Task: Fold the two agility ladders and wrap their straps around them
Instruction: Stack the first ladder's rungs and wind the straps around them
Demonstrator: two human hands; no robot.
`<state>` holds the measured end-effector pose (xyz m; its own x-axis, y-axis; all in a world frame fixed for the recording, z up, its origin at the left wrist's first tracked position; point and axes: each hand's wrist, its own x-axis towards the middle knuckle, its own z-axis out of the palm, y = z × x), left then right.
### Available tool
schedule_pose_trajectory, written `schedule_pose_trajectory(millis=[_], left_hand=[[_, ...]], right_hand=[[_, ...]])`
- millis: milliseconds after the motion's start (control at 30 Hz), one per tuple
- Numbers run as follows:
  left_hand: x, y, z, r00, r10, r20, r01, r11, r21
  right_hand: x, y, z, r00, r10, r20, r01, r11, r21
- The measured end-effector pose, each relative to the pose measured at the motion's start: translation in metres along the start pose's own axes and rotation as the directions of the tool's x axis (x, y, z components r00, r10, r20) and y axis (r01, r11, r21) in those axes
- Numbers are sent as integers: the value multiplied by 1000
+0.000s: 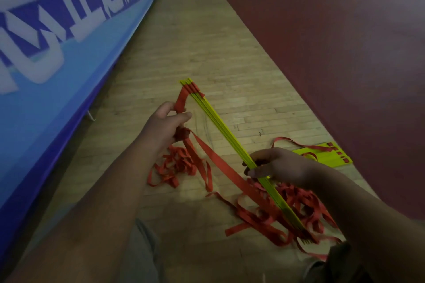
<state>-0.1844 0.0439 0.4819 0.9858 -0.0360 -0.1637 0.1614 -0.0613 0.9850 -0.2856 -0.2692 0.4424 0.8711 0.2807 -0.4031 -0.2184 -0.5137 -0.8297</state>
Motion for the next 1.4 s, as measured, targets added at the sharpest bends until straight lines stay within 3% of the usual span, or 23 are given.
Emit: schedule_pose_trajectory(millis=[333, 567, 733, 933, 1233, 1300, 1400], left_hand=[[-5, 1, 3, 1000, -25, -12, 26, 995, 97], [-4, -3, 3, 988, 117, 100, -146, 919, 367], [-10, -3, 5, 973, 131, 192, -214, 827, 521], [-14, 3, 6, 962, 154, 226, -256, 800, 543], [-16, 8, 10, 944, 246, 219, -323, 825, 464], [-17, 10, 8, 948, 220, 231, -313, 783, 537], [-19, 11, 1, 945, 136, 298, -316, 621, 717]], right_hand=[[7, 1, 0, 987, 103, -127, -90, 990, 105], [12, 8, 2, 978, 107, -180, -89, 990, 105], [15, 12, 0, 973, 121, -199, -117, 993, 31], [18, 16, -1, 966, 138, -217, -153, 987, -56], [20, 20, 7, 974, 68, -217, -74, 997, -20], [19, 20, 9, 974, 56, -221, -65, 997, -34], [18, 19, 11, 971, 33, -236, -50, 996, -68]])
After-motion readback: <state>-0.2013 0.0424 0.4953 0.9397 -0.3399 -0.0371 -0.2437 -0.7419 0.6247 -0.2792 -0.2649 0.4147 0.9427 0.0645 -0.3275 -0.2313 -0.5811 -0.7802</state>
